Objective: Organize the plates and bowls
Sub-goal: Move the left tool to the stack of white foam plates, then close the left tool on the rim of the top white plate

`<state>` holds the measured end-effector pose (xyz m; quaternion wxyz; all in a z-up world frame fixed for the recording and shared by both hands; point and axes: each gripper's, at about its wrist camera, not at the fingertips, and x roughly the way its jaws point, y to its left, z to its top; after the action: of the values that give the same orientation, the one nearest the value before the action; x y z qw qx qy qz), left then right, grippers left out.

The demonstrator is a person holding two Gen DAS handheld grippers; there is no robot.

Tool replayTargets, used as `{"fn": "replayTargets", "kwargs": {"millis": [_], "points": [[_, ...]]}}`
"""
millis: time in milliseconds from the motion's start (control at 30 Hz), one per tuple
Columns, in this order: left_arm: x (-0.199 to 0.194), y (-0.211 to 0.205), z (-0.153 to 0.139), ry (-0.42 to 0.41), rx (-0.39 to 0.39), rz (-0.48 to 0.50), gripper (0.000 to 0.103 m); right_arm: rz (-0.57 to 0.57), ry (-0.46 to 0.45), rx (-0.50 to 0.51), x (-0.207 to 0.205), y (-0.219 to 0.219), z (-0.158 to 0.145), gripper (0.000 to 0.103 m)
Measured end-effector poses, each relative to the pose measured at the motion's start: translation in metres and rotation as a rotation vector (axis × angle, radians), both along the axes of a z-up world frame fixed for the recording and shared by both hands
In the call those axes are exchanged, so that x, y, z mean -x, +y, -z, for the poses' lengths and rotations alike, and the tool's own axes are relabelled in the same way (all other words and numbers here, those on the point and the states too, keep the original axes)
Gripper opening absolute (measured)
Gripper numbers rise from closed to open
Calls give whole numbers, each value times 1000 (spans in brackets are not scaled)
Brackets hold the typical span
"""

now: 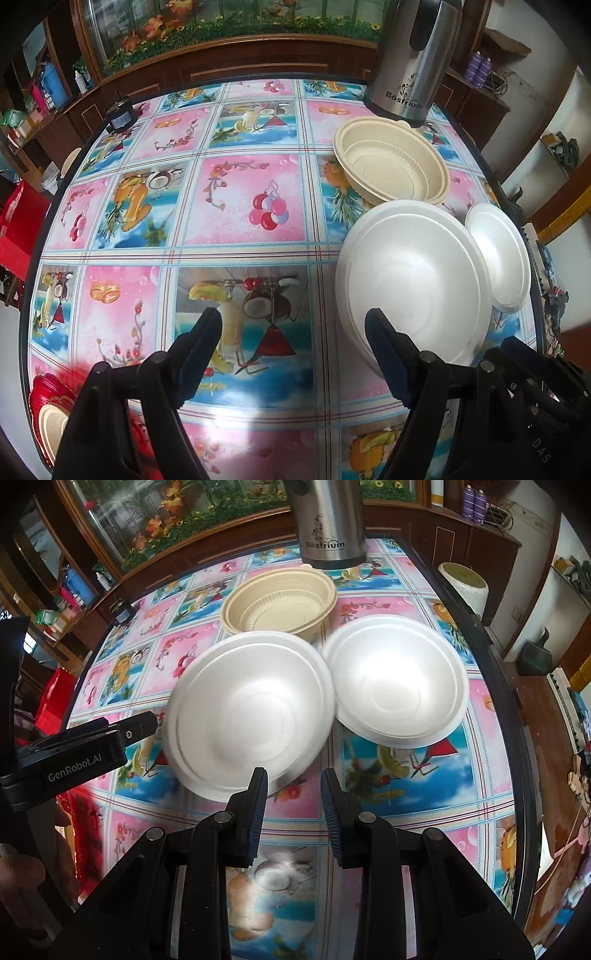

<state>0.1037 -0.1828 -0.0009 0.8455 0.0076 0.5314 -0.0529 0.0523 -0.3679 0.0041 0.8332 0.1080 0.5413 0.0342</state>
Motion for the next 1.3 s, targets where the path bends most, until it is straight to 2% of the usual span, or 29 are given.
{"fn": "replayTargets", "kwargs": {"millis": [867,1300], "points": [[-24,-27,25,59,-13,-12,80,14,43,-75,-28,-16,25,29],[-32,-33,27,64,-8,-11,80,4,51,-93,-39,-11,28,29]]}}
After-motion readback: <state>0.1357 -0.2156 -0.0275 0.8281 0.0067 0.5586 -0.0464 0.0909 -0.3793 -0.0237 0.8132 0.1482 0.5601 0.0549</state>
